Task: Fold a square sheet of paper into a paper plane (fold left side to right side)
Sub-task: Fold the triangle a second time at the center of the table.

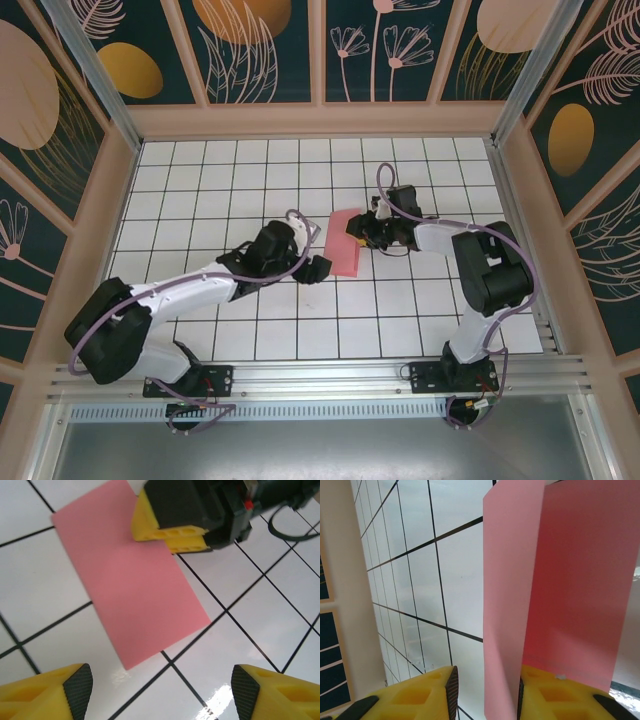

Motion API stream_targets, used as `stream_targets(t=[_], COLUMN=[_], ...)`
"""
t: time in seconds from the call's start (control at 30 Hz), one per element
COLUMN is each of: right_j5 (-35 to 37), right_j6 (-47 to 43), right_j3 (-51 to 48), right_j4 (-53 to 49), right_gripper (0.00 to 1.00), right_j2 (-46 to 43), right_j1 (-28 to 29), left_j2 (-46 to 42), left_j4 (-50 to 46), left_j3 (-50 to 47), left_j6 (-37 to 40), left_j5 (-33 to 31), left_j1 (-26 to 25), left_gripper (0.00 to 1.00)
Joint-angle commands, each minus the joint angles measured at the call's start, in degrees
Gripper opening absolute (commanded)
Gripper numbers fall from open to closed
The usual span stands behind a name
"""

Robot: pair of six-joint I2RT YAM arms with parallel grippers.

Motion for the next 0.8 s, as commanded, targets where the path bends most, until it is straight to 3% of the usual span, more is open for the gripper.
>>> stream_targets(t=[0.0, 0.17, 0.3, 0.77], right_j5=[-1.4, -2.6, -2.9, -3.0], right_j6=[1.2, 2.8, 3.2, 3.6], right_j3=[0.0, -0.4, -0.5, -0.1], right_j4=[-0.9, 0.5, 1.1, 1.7], right_gripper=[0.36, 0.36, 0.36, 0.35], right_j2=[-2.8, -2.9, -2.9, -1.5], right_j1=[0.2, 0.4, 0.8, 1.0], left_j2=[3.5, 9.9, 15.0, 26.2], left_j4=[1.6, -0.6, -4.1, -12.3], left_j3=[1.7, 6.7, 11.5, 22.4], left_j6=[0.7, 0.8, 0.7, -0.4], left_j5=[-2.3, -6.4, -13.4, -27.7], left_j1=[-3.2, -7.1, -9.5, -12.6], left_gripper=[0.78, 0.80, 0.83, 0.79])
